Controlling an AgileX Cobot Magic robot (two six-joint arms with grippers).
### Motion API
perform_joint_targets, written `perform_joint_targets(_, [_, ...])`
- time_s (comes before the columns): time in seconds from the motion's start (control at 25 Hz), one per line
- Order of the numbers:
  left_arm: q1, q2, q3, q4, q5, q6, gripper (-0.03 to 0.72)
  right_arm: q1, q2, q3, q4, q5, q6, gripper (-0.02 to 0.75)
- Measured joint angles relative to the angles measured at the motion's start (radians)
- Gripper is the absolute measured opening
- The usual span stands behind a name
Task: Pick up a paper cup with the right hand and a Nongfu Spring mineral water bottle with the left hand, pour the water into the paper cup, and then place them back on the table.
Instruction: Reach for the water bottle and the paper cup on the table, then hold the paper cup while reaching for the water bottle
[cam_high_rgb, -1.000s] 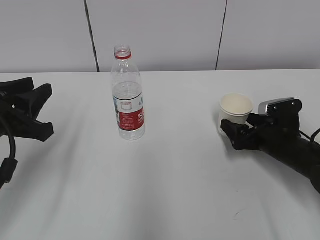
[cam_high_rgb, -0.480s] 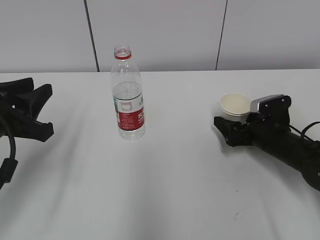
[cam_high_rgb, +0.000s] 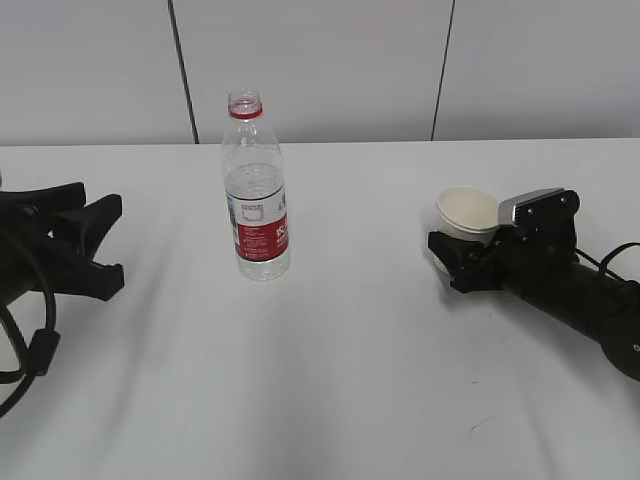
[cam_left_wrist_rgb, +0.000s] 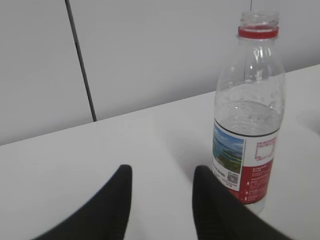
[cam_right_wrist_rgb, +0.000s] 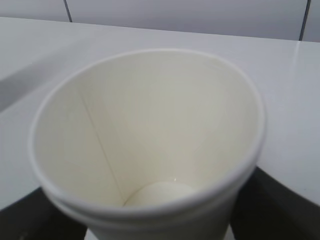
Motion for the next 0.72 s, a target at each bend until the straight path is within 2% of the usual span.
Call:
perform_joint_targets(0.2, [0.0, 0.054, -0.002, 0.054, -0.021, -0.012, 0.29, 0.0, 0.0, 0.0, 0.0, 0.0, 0.0, 0.543])
perform_joint_targets(0.32, [-0.001, 0.103, -0.024, 0.108, -0.028, -0.013, 0.384, 0.0, 0.0, 0.0, 0.0, 0.0, 0.0, 0.543])
perform_joint_targets(0.4, [-0.002, 0.142, -0.052, 0.121, -0.036, -0.014, 0.461, 0.0, 0.0, 0.0, 0.0, 0.0, 0.0, 0.543])
perform_joint_targets(0.52, [-0.003, 0.203, -0.099, 0.126, -0.051, -0.021, 0.54, 0.0, 0.0, 0.0, 0.0, 0.0, 0.0, 0.543])
perform_joint_targets(0.72, [-0.009, 0.301, -0.198, 0.132, -0.056, -0.06, 0.57, 0.0, 0.0, 0.0, 0.0, 0.0, 0.0, 0.543])
